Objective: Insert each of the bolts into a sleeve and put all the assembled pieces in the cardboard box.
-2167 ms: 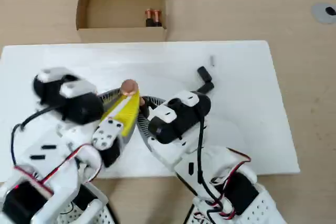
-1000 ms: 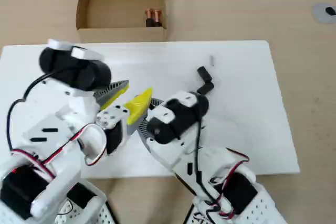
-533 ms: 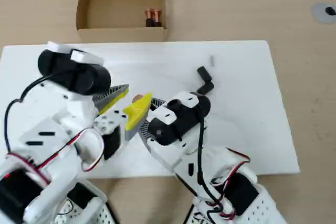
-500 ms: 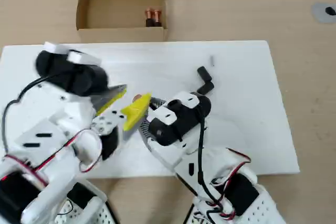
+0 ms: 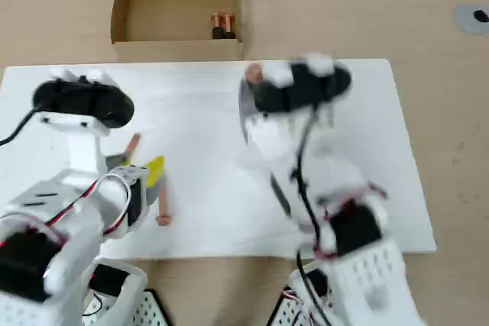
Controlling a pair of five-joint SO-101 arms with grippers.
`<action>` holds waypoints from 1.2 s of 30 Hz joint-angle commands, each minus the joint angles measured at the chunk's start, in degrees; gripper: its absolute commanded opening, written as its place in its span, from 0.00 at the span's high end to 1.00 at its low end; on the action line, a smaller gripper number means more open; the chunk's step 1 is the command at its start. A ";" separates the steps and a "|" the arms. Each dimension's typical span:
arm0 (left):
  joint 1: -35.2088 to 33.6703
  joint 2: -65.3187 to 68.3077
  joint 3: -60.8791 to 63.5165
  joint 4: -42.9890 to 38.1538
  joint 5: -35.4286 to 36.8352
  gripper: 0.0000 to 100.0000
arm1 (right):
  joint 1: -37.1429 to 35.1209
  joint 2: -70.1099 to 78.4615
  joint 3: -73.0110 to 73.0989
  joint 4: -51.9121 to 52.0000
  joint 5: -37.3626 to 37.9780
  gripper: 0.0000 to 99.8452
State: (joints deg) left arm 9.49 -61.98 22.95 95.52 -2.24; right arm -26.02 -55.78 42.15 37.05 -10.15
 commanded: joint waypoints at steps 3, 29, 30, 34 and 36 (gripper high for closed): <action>-6.59 -2.95 2.90 0.35 -0.62 0.84 | 2.07 25.19 -26.33 -2.11 0.26 0.99; -6.86 -19.74 10.20 -3.87 -0.53 0.84 | 4.26 129.63 -132.09 -2.55 0.53 0.99; -6.86 -19.74 10.55 -4.22 -0.53 0.84 | 4.09 132.18 -134.64 -2.55 0.53 0.99; -6.86 -19.74 11.25 -4.48 -0.53 0.84 | 3.65 137.36 -136.92 -5.19 0.53 0.99; -6.86 -19.74 11.34 -4.48 -0.53 0.84 | 3.56 137.71 -135.25 -7.56 0.53 0.99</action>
State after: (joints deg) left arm 3.08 -81.85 34.11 92.18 -2.24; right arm -21.80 83.12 -88.92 33.71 -10.15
